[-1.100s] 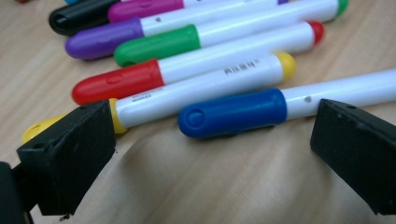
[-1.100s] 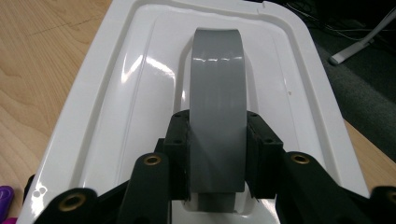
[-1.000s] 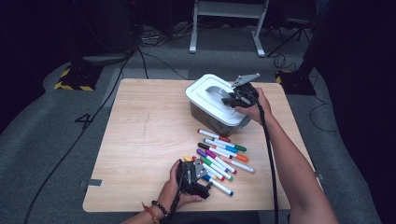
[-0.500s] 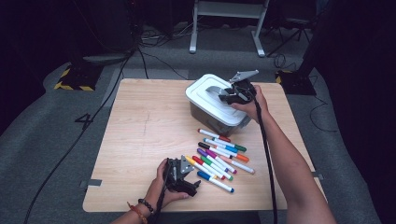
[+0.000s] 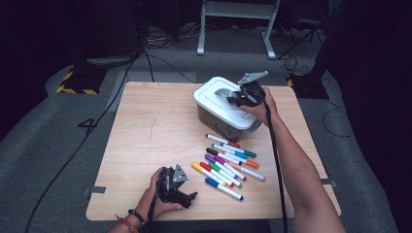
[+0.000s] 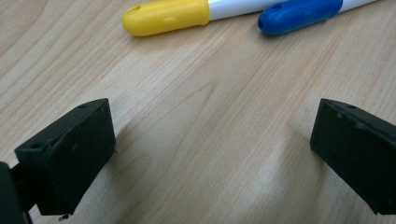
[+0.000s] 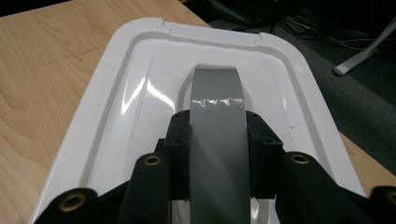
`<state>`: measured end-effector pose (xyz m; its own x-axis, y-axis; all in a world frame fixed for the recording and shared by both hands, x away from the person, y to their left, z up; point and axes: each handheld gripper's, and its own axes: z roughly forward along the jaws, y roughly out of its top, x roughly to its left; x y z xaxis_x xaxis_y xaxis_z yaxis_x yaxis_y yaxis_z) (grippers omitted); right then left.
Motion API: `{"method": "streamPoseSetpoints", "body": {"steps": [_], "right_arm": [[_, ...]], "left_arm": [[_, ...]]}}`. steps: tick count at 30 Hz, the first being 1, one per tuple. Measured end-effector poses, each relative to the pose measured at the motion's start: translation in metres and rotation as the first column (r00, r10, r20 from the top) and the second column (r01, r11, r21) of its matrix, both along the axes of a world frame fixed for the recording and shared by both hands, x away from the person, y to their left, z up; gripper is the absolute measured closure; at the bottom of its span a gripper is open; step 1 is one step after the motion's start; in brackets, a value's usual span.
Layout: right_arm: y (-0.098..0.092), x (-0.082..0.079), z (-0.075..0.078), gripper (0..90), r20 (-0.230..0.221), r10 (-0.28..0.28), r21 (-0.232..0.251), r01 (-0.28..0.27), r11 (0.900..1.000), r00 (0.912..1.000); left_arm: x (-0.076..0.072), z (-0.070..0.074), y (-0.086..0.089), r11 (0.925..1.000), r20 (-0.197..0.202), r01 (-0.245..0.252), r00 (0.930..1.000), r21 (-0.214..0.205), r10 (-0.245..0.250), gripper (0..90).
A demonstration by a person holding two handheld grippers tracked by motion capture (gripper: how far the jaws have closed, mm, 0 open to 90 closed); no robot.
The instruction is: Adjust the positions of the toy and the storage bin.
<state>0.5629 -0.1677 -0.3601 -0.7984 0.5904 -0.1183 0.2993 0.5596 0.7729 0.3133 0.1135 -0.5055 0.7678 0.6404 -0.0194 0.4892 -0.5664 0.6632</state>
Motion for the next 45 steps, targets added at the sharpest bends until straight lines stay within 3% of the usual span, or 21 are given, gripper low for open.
{"method": "streamPoseSetpoints", "body": {"steps": [15,27,39,45], "right_arm": [[-0.019,-0.012,0.022,66.9,0.055,-0.027,0.025,0.026,0.9994,0.9981],[-0.061,-0.026,0.032,66.9,0.073,-0.092,0.060,0.087,0.9944,0.9931],[-0.110,-0.039,0.038,66.9,0.092,-0.180,0.077,0.173,0.9819,0.9794],[-0.130,-0.041,0.036,66.9,0.090,-0.238,0.069,0.232,0.9702,0.9671]], "left_arm": [[0.005,0.000,0.005,0.9985,0.001,0.056,0.9985,0.003,-0.056,0.5],[0.007,0.000,0.021,0.9919,0.002,0.127,0.9919,0.003,-0.127,0.4],[0.004,0.000,0.035,0.9908,0.004,0.135,0.9908,0.004,-0.135,0.5],[0.001,0.000,0.039,0.9925,0.000,0.122,0.9925,0.000,-0.122,0.4]]}}
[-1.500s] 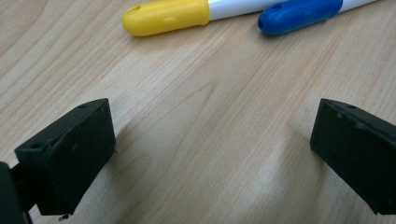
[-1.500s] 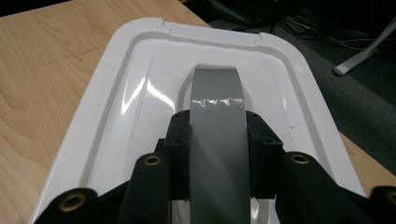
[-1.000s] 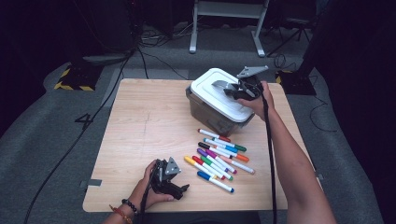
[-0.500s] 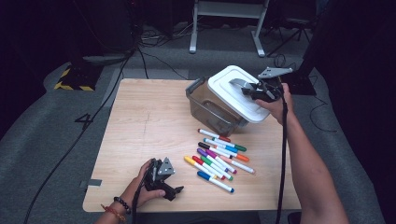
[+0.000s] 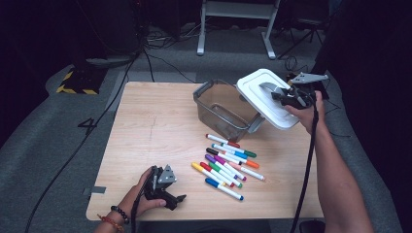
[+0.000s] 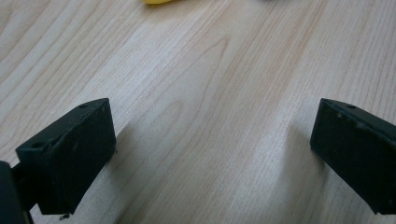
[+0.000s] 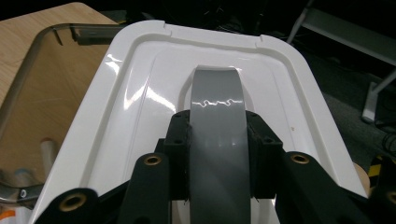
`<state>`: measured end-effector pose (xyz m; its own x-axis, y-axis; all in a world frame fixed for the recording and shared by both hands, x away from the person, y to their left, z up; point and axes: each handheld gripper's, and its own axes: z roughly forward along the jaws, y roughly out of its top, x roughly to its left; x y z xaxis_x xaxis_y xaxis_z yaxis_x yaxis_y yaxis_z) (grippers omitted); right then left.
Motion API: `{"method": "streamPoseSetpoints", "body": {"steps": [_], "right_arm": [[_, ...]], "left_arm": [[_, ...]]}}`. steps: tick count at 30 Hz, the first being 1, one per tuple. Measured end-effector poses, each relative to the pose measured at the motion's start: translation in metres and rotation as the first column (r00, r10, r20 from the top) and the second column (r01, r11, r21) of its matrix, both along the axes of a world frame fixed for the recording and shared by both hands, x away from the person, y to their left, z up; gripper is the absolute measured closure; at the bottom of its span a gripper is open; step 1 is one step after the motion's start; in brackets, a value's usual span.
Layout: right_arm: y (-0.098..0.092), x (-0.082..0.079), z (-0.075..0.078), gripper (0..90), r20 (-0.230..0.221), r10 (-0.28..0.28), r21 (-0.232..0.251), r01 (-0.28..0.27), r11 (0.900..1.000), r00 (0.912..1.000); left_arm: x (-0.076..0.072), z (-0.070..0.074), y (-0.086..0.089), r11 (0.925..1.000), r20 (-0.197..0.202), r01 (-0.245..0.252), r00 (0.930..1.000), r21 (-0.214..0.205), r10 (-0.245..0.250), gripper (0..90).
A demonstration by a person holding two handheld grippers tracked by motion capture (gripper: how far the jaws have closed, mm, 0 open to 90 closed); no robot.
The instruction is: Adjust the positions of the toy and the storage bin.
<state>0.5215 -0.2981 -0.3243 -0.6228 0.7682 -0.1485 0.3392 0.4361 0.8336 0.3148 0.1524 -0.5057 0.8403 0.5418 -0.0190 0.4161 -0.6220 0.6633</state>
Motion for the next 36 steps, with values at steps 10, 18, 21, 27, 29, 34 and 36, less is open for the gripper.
{"method": "streamPoseSetpoints", "body": {"steps": [10,18,21,27,29,34,36], "right_arm": [[-0.034,-0.001,-0.007,66.9,-0.007,-0.101,0.002,0.101,0.9949,0.9948],[-0.057,0.001,-0.022,66.9,-0.023,-0.158,0.007,0.158,0.9873,0.9871],[-0.063,0.002,-0.028,66.9,-0.030,-0.177,0.007,0.177,0.9841,0.9837],[-0.072,0.004,-0.042,66.8,-0.056,-0.205,-0.003,0.206,0.9786,0.9771],[-0.073,0.006,-0.049,66.9,-0.067,-0.216,-0.011,0.216,0.9764,0.9741],[-0.076,0.010,-0.067,66.9,-0.094,-0.242,-0.041,0.239,0.9702,0.9658],[-0.077,0.011,-0.075,66.8,-0.105,-0.244,-0.055,0.239,0.9694,0.9640]], "left_arm": [[-0.001,0.000,0.004,1.0000,-0.001,-0.010,1.0000,0.001,0.010,0.4],[-0.001,0.000,0.004,1.0000,0.000,-0.009,1.0000,0.000,0.009,0.4],[-0.001,0.000,0.004,1.0000,0.000,-0.009,1.0000,0.000,0.009,0.5],[-0.001,0.000,0.004,0.9999,-0.001,-0.010,0.9999,0.002,0.010,0.4],[-0.001,0.000,0.004,0.9999,-0.001,-0.010,0.9999,0.002,0.010,0.4],[-0.001,0.000,0.005,0.9999,0.001,-0.010,0.9999,0.003,0.010,0.4],[-0.001,0.000,0.005,0.9999,0.000,-0.010,0.9999,0.002,0.010,0.4]]}}
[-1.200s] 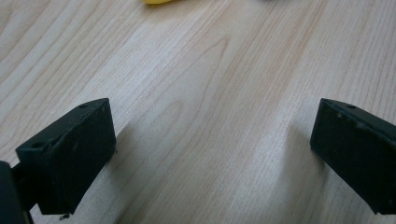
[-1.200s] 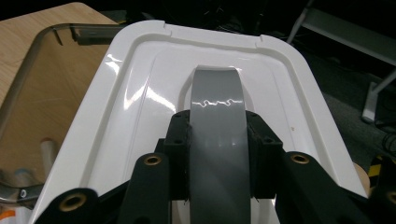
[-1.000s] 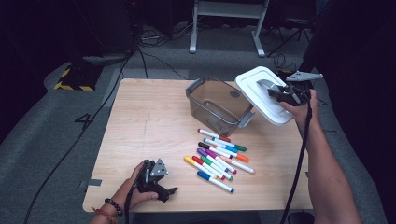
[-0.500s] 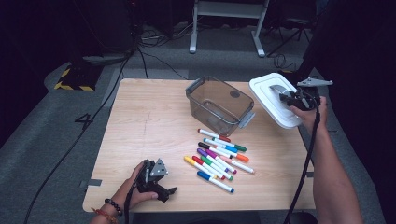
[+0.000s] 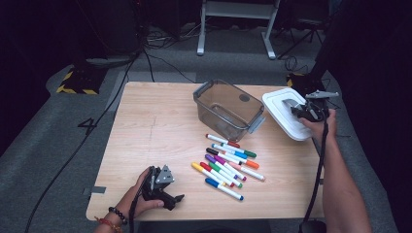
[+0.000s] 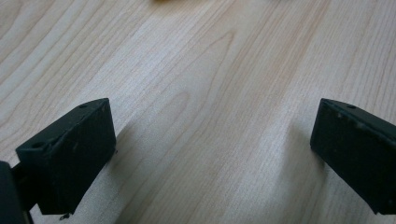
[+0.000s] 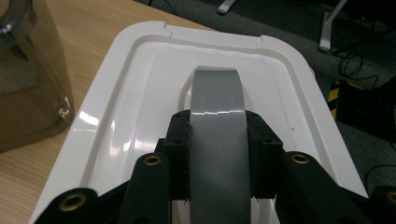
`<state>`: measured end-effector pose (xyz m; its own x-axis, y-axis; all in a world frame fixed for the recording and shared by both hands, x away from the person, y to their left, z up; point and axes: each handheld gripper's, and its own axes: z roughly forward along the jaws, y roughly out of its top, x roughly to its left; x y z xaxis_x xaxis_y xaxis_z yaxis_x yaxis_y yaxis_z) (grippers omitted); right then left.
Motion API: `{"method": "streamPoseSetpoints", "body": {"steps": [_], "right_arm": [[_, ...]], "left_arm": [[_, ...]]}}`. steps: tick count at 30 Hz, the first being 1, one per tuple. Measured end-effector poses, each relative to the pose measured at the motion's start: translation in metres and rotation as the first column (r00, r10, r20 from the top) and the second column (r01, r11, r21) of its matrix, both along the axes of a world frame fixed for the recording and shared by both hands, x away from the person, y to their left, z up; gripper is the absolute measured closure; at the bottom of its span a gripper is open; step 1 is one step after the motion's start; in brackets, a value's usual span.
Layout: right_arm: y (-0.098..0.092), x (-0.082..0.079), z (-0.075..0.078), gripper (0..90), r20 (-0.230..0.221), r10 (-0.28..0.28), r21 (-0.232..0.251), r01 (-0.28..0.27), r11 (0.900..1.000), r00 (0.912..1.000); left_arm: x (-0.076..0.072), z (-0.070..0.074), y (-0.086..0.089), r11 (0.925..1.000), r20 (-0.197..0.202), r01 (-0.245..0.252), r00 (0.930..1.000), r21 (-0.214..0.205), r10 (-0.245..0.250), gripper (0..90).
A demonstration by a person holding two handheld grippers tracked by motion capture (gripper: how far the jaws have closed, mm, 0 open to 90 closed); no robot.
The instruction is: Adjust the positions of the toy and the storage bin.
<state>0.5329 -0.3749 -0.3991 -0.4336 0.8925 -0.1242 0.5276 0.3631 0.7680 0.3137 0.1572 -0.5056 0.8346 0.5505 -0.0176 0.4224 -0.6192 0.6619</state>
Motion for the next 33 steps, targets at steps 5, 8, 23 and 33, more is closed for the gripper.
{"method": "streamPoseSetpoints", "body": {"steps": [5,8,23,33], "right_arm": [[0.006,0.002,-0.017,66.8,-0.032,0.010,-0.010,-0.010,0.9999,0.9994],[0.011,0.002,-0.024,66.8,-0.044,0.022,-0.012,-0.023,0.9997,0.9988],[0.034,-0.003,-0.056,66.7,-0.112,0.085,0.010,-0.084,0.9964,0.9902],[0.038,-0.010,-0.065,60.5,-0.159,0.115,0.010,-0.114,0.9934,0.9806]], "left_arm": [[0.000,0.000,0.000,1.0000,0.001,-0.002,1.0000,0.000,0.002,0.4],[0.000,0.000,0.000,1.0000,0.001,-0.005,1.0000,0.000,0.005,0.4],[-0.002,0.000,0.002,0.9999,0.001,-0.013,0.9999,0.001,0.013,0.4],[-0.002,0.000,0.002,0.9999,0.002,-0.016,0.9999,0.000,0.016,0.4]]}}
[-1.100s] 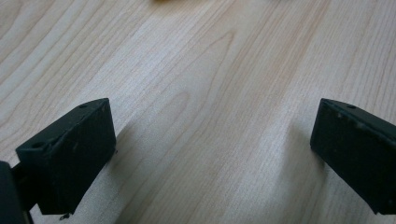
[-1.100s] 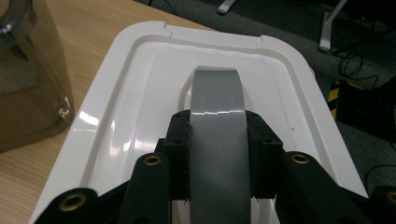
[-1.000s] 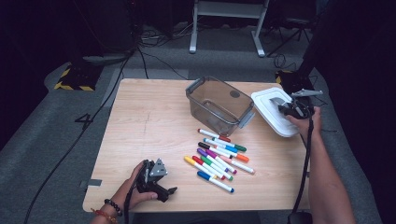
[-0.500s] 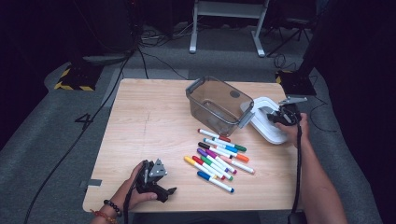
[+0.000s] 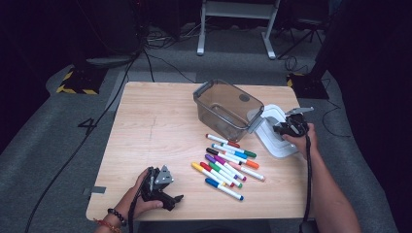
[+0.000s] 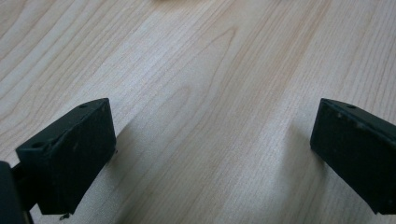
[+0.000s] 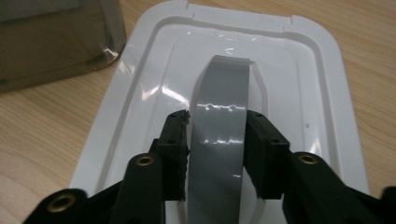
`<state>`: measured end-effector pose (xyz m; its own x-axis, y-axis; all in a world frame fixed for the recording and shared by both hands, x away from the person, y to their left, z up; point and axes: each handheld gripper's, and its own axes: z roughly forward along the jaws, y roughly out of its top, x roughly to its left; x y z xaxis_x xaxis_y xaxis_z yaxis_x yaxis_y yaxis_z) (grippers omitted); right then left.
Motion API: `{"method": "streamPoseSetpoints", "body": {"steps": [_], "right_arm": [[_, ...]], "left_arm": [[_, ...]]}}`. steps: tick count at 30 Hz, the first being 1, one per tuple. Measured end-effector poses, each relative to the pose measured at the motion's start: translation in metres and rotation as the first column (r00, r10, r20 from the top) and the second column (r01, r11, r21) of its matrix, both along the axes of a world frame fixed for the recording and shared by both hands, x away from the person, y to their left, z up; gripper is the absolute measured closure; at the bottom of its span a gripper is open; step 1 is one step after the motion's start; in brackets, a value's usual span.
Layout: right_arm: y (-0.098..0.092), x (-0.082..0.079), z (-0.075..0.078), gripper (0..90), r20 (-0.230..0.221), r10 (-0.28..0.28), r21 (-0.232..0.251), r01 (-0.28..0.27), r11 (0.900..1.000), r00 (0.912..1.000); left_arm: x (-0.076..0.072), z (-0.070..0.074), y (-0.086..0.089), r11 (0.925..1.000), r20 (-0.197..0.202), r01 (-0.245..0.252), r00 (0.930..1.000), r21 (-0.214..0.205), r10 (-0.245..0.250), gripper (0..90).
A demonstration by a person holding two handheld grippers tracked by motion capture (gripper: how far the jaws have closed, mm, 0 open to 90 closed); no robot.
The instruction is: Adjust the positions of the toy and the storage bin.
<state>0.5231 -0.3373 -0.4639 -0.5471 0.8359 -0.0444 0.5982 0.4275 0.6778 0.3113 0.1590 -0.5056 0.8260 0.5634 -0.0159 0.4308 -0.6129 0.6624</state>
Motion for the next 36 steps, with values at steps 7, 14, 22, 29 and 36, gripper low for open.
{"method": "streamPoseSetpoints", "body": {"steps": [7,14,22,29,36], "right_arm": [[-0.003,-0.010,0.011,53.3,0.027,0.007,0.043,-0.008,0.9991,0.9996],[-0.005,-0.030,0.029,48.9,0.085,0.043,0.092,-0.051,0.9944,0.9954],[0.002,-0.057,0.051,47.7,0.170,0.121,0.130,-0.144,0.9809,0.9779],[0.030,-0.068,0.068,47.7,0.226,0.197,0.131,-0.230,0.9643,0.9539],[0.057,-0.086,0.083,49.0,0.265,0.299,0.135,-0.342,0.9300,0.9167]], "left_arm": [[0.001,0.000,0.002,0.9999,-0.001,0.015,0.9999,0.001,-0.015,0.4],[0.001,0.000,0.002,0.9998,-0.003,0.017,0.9998,-0.002,-0.017,0.3],[0.002,0.000,0.002,0.9998,-0.003,0.020,0.9998,-0.002,-0.020,0.1],[0.003,0.000,0.003,0.9996,-0.002,0.027,0.9996,-0.001,-0.027,0.0],[0.002,0.000,0.002,0.9997,-0.003,0.026,0.9996,-0.002,-0.026,0.0]]}}
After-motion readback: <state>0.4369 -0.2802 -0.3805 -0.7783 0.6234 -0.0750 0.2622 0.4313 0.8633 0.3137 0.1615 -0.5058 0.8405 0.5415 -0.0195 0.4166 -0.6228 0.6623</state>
